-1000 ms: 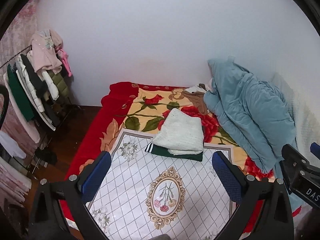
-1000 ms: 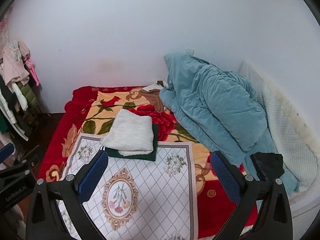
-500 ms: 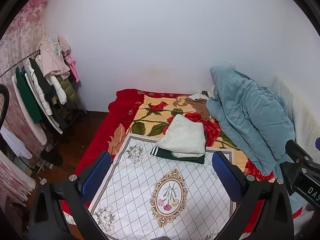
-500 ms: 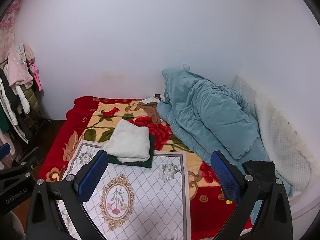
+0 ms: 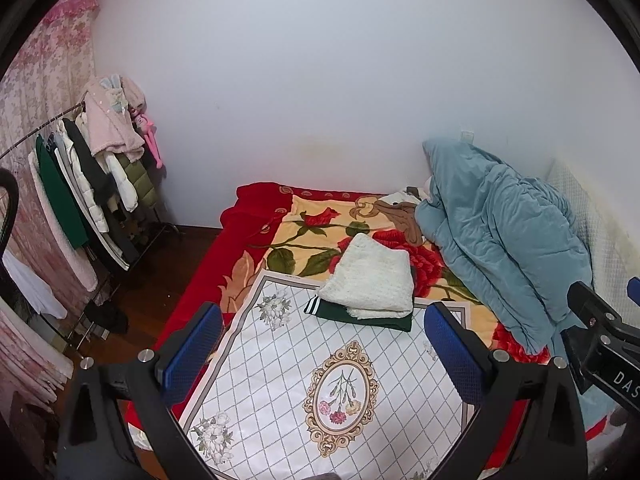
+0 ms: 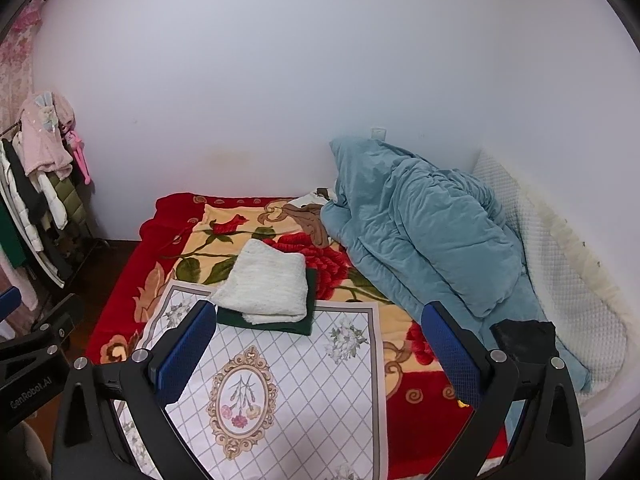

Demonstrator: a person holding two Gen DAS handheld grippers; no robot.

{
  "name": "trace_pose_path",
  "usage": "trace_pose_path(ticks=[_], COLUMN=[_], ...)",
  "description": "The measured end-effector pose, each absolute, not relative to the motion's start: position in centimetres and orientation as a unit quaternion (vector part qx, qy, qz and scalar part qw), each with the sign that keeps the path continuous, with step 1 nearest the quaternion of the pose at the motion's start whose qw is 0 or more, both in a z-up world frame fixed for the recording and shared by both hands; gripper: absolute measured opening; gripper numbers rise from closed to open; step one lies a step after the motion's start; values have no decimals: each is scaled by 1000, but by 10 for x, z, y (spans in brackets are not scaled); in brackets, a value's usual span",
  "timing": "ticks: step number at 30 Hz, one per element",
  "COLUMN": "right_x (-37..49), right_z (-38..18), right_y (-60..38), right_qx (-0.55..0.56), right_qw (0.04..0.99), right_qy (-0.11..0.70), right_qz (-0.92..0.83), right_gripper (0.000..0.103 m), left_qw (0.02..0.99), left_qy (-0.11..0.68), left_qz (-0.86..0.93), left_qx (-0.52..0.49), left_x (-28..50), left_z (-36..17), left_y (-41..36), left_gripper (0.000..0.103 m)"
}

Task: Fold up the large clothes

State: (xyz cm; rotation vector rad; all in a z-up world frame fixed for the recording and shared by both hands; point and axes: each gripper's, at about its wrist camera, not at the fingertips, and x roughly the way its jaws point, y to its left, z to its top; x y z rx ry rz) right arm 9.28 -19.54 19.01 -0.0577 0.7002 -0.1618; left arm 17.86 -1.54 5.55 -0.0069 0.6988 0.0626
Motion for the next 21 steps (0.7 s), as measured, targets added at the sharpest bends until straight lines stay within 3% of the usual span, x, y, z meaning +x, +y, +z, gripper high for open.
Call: trace_pose_path(ticks=[21], right_x=[110], right_z=[191], right_y=[-186], right_qx=[-29], right_qw=[936], right_qy=[345], right_qz=[-64], right_gripper=[103], left_qw=[940], left_qy=[340], left_qz=[34], left_qx=[-5], left_x=[177], left_z=[60], left_y=[-12], left_gripper=[103])
